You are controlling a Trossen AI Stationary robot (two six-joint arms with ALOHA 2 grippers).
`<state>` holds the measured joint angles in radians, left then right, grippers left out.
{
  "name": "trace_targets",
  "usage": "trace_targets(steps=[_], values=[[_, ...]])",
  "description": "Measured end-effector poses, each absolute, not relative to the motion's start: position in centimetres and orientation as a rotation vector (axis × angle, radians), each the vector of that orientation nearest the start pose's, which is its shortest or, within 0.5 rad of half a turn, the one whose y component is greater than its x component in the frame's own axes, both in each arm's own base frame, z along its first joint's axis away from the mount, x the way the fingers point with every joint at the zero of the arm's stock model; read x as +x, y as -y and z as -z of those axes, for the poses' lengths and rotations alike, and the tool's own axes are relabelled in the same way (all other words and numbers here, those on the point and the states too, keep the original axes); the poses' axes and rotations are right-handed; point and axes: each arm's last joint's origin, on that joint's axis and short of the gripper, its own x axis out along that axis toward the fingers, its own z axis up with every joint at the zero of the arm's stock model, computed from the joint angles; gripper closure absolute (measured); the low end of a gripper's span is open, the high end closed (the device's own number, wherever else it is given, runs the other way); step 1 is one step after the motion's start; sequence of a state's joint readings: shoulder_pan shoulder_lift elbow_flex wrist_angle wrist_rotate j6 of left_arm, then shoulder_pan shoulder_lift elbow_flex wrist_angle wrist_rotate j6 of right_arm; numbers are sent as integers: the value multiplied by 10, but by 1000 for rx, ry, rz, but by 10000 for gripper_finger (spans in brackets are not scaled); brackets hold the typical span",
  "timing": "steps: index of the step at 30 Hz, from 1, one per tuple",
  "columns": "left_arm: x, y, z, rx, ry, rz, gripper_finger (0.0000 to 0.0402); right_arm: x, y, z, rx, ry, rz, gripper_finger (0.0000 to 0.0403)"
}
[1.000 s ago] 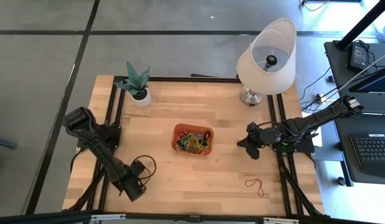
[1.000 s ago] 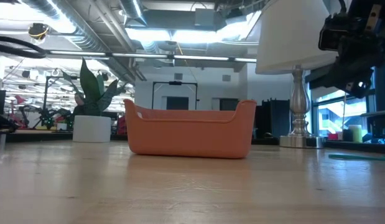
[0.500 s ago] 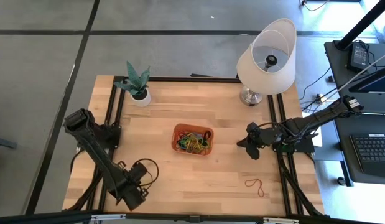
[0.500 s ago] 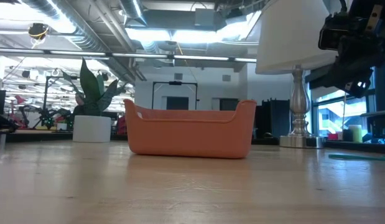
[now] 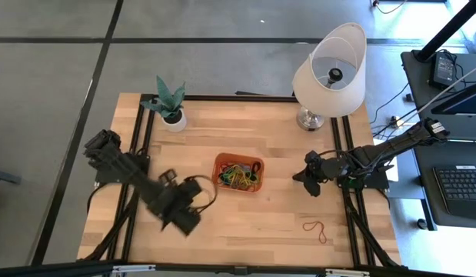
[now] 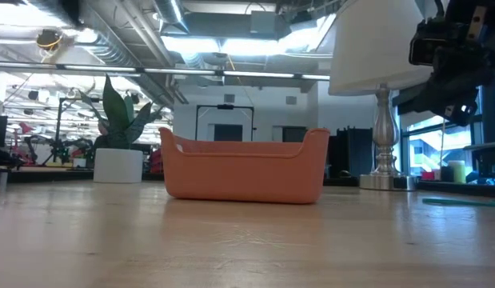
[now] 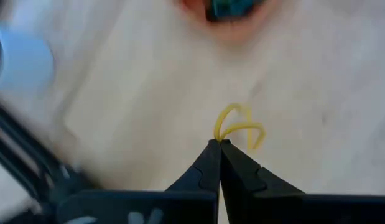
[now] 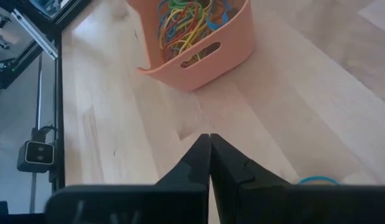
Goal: Pick and place rubber bands into bin
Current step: Put the yellow rubber band into the orange bin
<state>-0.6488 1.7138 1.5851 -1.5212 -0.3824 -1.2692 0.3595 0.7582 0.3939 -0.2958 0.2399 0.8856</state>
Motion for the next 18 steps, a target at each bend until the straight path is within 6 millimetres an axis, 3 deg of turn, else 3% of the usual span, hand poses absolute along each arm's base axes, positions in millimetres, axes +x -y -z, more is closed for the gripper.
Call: trace_targets(steps=[10,18], values=[[313,88,-305,1,-1192,-471,400,147,-48,-195,716,-625,190,393],[347,19,-304,157,-1094,-373,399,148,-45,-196,791,-558,295,393]])
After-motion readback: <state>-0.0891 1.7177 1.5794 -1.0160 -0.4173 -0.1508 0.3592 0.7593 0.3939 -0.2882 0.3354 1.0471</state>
